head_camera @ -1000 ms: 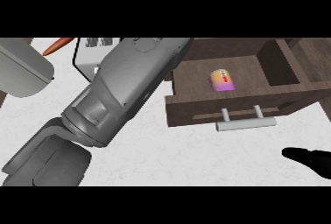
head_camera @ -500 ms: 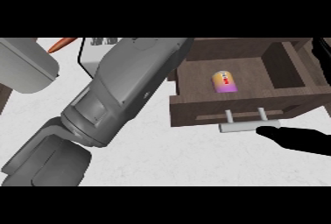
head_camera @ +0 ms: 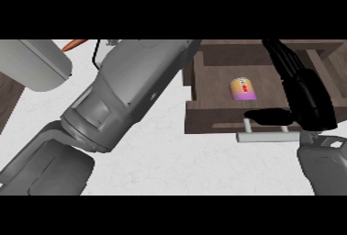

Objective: Pick up the can, place it into the drawer and close the drawer

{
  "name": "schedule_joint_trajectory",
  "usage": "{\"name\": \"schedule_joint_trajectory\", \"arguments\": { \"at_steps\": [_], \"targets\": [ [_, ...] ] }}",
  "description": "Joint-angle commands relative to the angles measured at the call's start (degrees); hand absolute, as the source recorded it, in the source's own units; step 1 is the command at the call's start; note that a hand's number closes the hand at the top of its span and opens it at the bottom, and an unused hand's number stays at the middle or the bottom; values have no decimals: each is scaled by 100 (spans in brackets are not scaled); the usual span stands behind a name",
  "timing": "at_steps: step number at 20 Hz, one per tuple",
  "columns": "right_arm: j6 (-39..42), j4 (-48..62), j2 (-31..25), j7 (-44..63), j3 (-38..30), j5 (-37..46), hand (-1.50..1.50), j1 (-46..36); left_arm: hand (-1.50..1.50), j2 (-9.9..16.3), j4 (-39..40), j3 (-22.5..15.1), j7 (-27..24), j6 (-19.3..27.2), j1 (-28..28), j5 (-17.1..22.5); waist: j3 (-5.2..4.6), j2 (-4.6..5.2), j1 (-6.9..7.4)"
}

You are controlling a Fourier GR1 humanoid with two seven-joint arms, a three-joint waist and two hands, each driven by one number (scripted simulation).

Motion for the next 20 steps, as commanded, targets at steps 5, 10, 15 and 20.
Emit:
{"name": "schedule_joint_trajectory", "arguments": {
  "at_steps": [5,10,15,20],
  "targets": [
    [-1154,2345,294,-824,241,1008,-150,-666,-150,145,-223,109,162,-182,125,-47,-2,-60,251],
    [-1867,3611,663,-891,134,1379,-150,-1337,-150,417,-389,77,397,-245,222,-178,-2,-69,327],
    [-2615,4746,740,-894,-130,1730,-150,-1982,-150,541,-706,83,394,-295,566,-258,-4,-63,339],
    [-3252,5677,720,-907,-528,1765,-150,-2695,-150,860,-1048,30,786,-261,651,-349,-4,-84,453]
  ]
}}
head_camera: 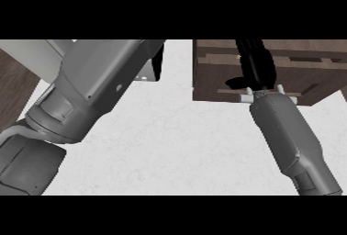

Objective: Pick up the can, place it into the drawer and close the drawer

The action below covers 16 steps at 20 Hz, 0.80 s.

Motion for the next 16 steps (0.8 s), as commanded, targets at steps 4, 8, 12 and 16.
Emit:
{"name": "schedule_joint_trajectory", "arguments": {
  "at_steps": [4,8,12,16],
  "targets": [
    [-782,1388,104,81,-301,293,-150,-1102,-150,489,-521,-40,337,-225,395,-95,-3,4,112],
    [-1121,1948,47,-38,-466,303,-150,-1460,-150,615,-998,-127,451,-288,675,-149,-3,1,233],
    [-1211,2312,-99,-55,-626,285,-150,-1935,-150,791,-1243,-164,595,-387,861,-176,0,48,345],
    [-1032,2575,-234,-256,-758,164,-150,-2252,-150,755,-1618,-203,654,-279,1106,-188,3,71,417]
  ]
}}
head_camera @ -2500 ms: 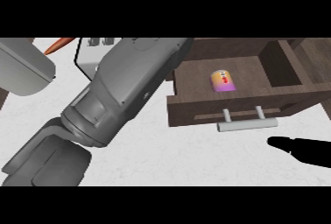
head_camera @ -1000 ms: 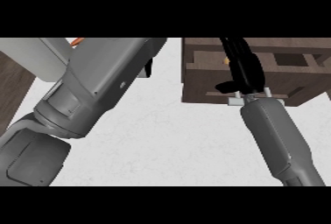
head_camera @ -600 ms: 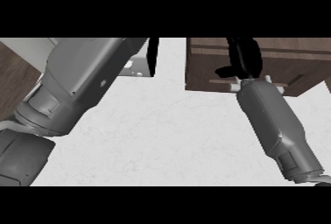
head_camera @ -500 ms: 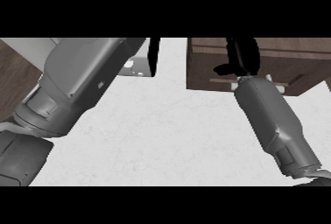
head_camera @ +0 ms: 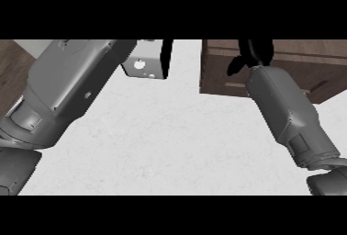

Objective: Pick up the can, place it into the drawer and close the drawer

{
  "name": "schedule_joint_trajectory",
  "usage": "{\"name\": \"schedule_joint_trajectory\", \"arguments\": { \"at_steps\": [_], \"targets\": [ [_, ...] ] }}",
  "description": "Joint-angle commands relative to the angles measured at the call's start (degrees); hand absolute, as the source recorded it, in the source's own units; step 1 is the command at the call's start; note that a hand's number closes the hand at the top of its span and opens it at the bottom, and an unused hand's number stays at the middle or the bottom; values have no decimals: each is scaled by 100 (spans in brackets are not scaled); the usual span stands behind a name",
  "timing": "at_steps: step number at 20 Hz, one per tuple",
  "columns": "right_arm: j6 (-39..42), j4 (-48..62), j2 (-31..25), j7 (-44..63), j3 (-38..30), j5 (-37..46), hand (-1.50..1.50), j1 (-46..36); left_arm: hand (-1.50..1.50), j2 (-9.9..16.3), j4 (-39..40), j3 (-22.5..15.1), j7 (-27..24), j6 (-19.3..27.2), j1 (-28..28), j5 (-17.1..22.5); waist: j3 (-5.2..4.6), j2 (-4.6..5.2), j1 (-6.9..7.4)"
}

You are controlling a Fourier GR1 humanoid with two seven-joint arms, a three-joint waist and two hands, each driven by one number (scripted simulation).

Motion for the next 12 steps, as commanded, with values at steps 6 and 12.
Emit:
{"name": "schedule_joint_trajectory", "arguments": {
  "at_steps": [6,12],
  "targets": [
    [-6,205,125,-332,-547,-531,-150,-811,-150,395,-752,-51,169,-114,539,-51,-17,-38,114],
    [85,261,95,-849,-840,-829,-150,-876,-150,608,-1324,-26,302,-277,995,42,-18,-57,68]
  ]
}}
